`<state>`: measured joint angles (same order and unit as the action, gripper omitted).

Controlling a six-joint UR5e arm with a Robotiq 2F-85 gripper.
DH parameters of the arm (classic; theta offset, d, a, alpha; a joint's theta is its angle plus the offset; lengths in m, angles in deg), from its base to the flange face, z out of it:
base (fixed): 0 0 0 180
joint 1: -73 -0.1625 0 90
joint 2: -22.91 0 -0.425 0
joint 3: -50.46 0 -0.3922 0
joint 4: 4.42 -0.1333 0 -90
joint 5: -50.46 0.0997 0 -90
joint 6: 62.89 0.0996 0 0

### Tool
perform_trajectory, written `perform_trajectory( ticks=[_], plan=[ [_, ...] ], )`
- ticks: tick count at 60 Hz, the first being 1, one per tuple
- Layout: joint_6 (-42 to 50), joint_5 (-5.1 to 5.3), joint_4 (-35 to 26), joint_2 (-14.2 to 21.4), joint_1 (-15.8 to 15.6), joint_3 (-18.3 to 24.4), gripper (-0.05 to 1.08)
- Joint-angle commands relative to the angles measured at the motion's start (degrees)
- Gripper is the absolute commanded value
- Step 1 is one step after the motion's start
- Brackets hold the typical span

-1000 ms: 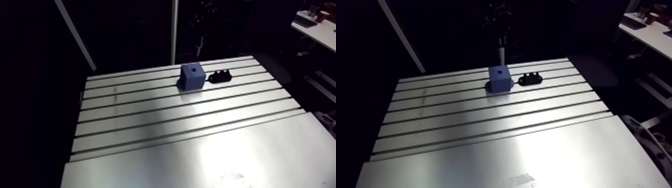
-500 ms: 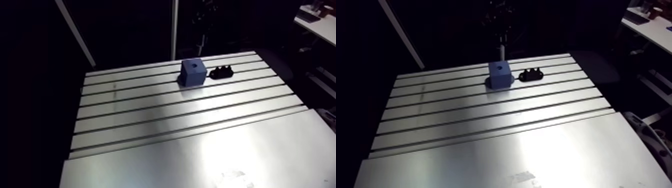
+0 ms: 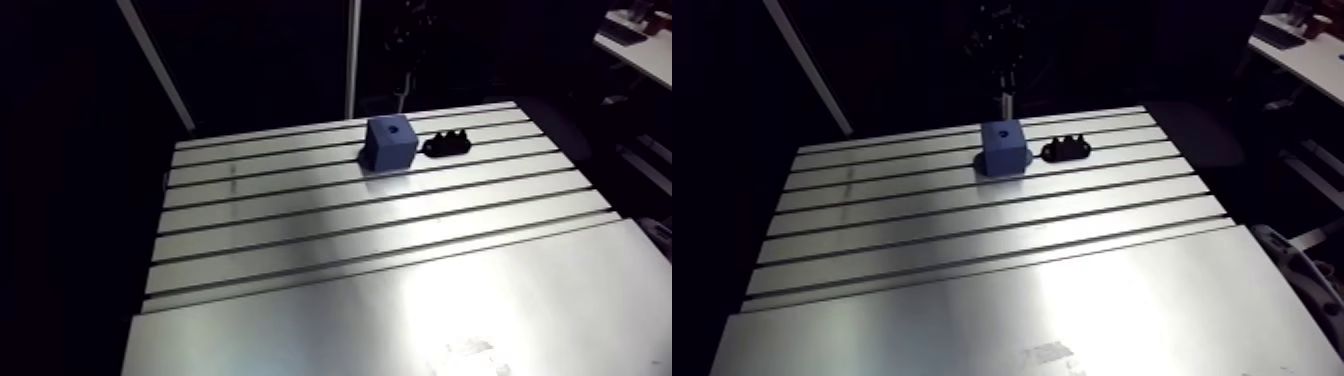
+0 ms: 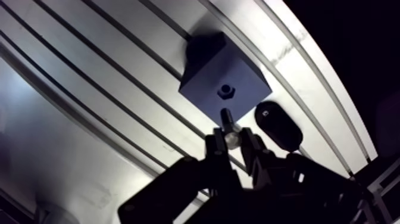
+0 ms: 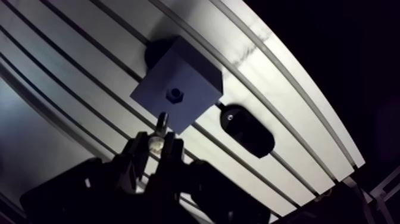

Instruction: Pick up the M10 bolt and insert it into the hex recess until seated.

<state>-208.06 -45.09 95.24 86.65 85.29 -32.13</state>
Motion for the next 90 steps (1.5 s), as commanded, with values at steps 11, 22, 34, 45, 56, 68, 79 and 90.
perform_trajectory(
  ticks=[11, 22, 34, 45, 56, 68, 79, 90],
  plan=[
    [0.27, -0.21, 0.5, -0.77, -0.24, -0.15, 0.92],
    [0.26, -0.84, 0.5, -0.94, -0.24, -0.15, 0.92],
    [0.27, -2.91, 0.76, -1.65, -0.24, -0.15, 0.92],
    [0.09, -3.03, 0.76, -1.74, -0.24, -0.06, 0.91],
    [0.36, -2.85, 1.0, -1.74, -0.48, -0.06, 0.91],
    [0.69, -2.67, 1.8, -2.23, -0.77, -0.06, 0.91],
    [0.8, -2.6, 2.08, -2.69, -1.12, 0.03, 0.91],
    [0.81, -2.5, 2.08, -2.88, -1.12, -0.06, 0.91]
  ],
)
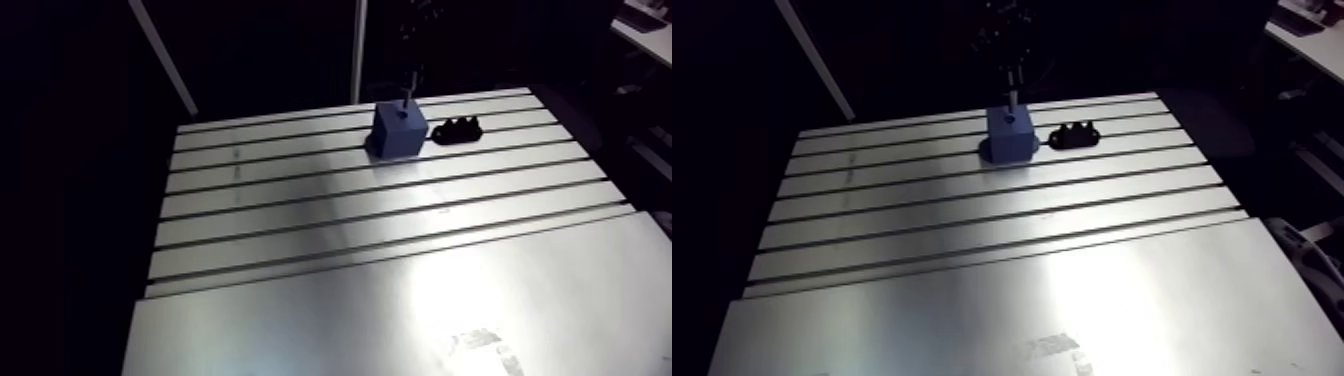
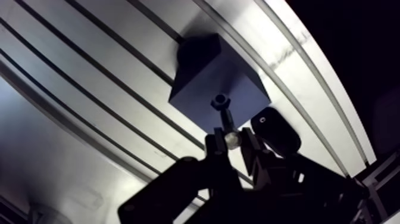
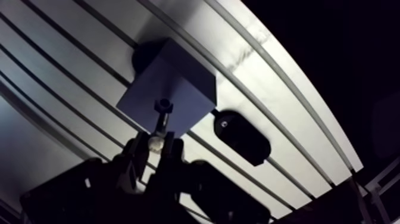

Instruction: Pick up the M10 bolt and insert it into the hex recess until seated.

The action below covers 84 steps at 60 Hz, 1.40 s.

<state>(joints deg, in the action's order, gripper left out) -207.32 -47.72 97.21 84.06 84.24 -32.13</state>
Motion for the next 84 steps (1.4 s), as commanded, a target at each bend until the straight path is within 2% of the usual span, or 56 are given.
perform_trajectory(
  ticks=[1, 71, 84],
  plan=[
    [0.07, 0.13, 0.1, -0.29, -0.07, -0.06, 0.91],
    [0.85, 0.3, 0.19, -0.55, -0.16, -0.41, 0.93],
    [0.6, 0.48, 2.71, -0.55, -0.16, -1.1, 0.93]
  ],
)
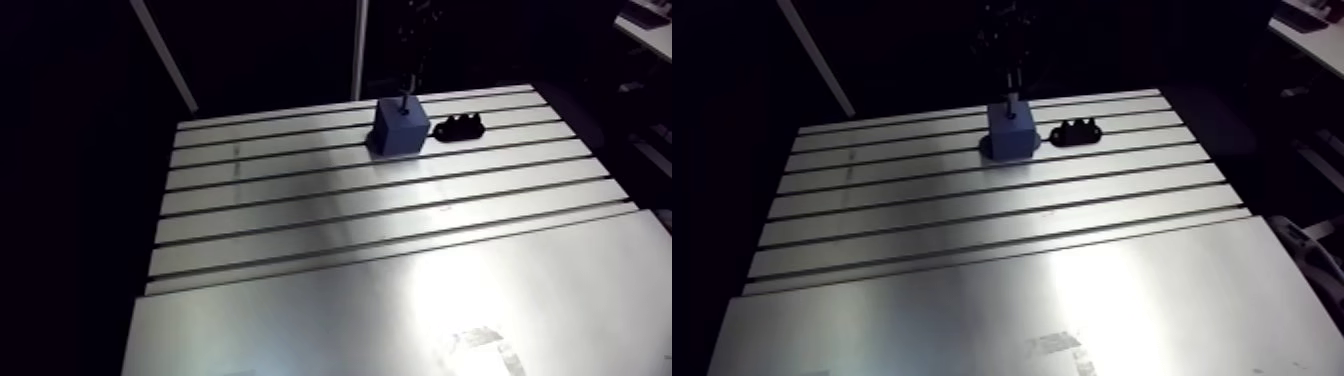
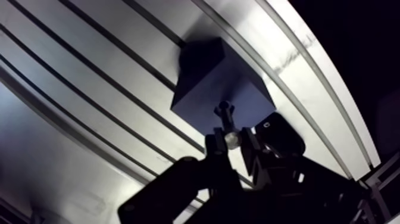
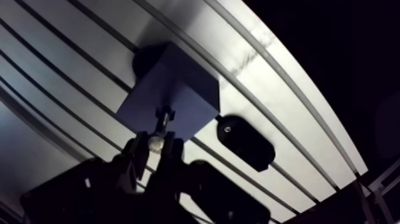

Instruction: Pick up the M10 bolt and insert it into the hex recess until seated.

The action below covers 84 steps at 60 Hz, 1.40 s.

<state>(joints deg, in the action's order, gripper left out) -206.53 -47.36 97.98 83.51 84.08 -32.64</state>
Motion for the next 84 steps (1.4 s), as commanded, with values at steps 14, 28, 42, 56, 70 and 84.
perform_trajectory(
  ticks=[14, 28, 42, 56, 70, 84],
  plan=[
    [-0.11, 0.13, 1.98, -0.01, -0.01, -0.96, 0.93],
    [-0.19, 0.04, 1.89, -0.01, 0.08, -1.05, 0.93],
    [-0.12, -0.05, 1.89, 0.08, 0.08, -1.05, 0.93],
    [-0.11, -0.05, 1.89, 0.07, 0.01, -1.12, 0.93],
    [-0.11, -0.05, 1.89, -0.01, -0.01, -1.31, 0.93],
    [-0.11, 0.04, 1.89, -0.01, -0.01, -1.74, 0.93]
  ],
)
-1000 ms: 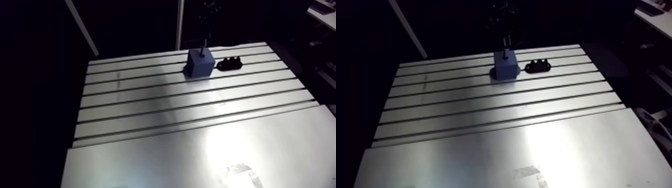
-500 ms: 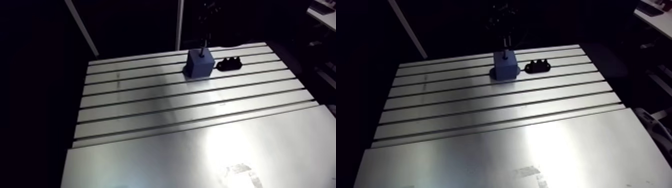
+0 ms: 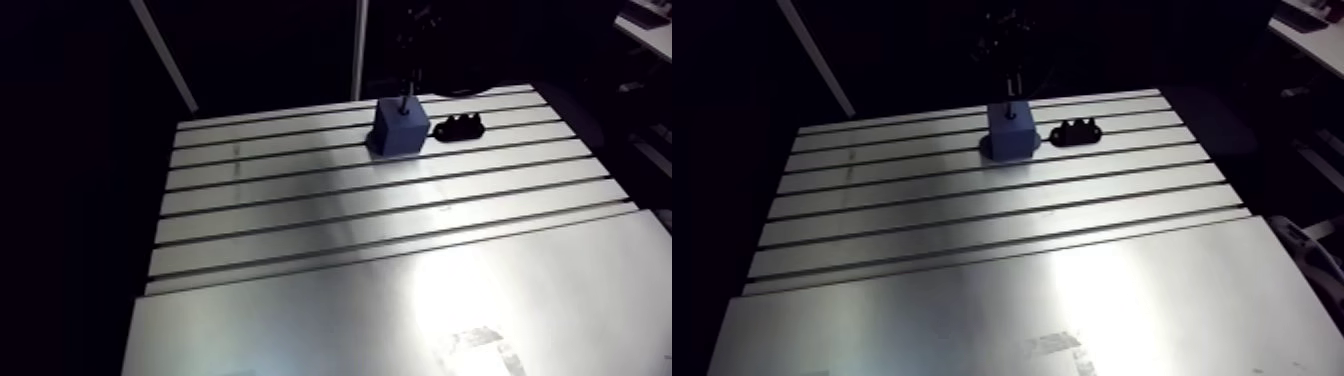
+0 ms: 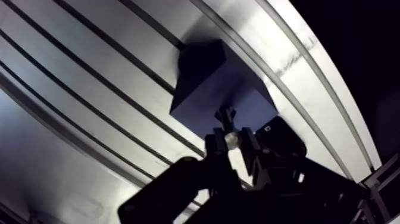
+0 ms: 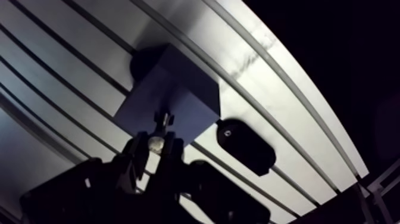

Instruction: Pick up the M10 bolt and insert it into the hex recess until seated.

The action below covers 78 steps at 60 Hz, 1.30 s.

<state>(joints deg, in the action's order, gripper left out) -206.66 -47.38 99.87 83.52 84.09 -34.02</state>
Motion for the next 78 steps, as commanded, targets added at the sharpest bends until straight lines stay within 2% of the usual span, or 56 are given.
perform_trajectory(
  ticks=[1, 78],
  plan=[
    [0.01, 0.05, 0.0, -0.01, -0.01, -0.35, 0.93],
    [-0.07, -0.12, 0.09, -0.01, 0.0, -0.26, 0.93]
  ],
)
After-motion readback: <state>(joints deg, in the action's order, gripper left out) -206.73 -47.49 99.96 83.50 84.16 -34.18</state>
